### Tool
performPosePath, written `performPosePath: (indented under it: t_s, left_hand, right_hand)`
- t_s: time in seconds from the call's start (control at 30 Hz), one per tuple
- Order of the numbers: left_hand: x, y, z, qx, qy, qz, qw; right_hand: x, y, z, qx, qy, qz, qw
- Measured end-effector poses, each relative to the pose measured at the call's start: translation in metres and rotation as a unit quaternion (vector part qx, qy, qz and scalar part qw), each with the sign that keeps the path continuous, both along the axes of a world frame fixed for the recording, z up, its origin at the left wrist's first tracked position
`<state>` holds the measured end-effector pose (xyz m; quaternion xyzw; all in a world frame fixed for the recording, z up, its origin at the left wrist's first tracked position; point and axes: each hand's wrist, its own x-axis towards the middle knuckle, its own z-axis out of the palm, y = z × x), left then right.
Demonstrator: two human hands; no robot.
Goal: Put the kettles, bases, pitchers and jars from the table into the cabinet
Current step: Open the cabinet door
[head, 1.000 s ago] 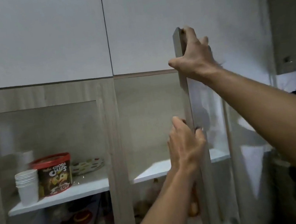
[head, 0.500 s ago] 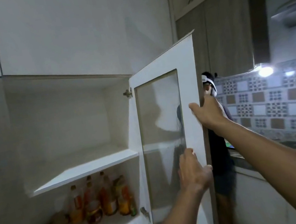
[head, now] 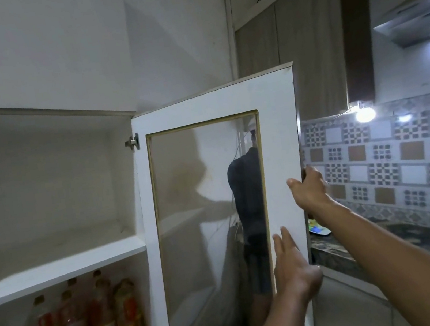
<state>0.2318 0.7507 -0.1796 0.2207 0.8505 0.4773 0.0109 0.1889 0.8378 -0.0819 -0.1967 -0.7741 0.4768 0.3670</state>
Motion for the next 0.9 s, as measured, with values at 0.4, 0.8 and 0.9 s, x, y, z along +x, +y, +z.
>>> performPosePath:
  t_s: [0.4,0.8,0.9]
  left_hand:
    - [-0.036,-0.119,0.011,-0.009,0.065,0.083,0.994]
    - [0.009,-0.531,-0.048,-0.105,0.025,0.448,0.888]
    - [0.054,-0.633,-0.084,-0.104,-0.022,0.560,0.822]
  right_hand:
    - [0.028,-0.121,0.006,0.297,0.056,0.023,0.953]
    - [0.000,-0.497,-0.111,0.353,-0.042,0.394,0.847]
    - [0.008,-0.607,-0.150,0.363,-0.040,0.498,0.787]
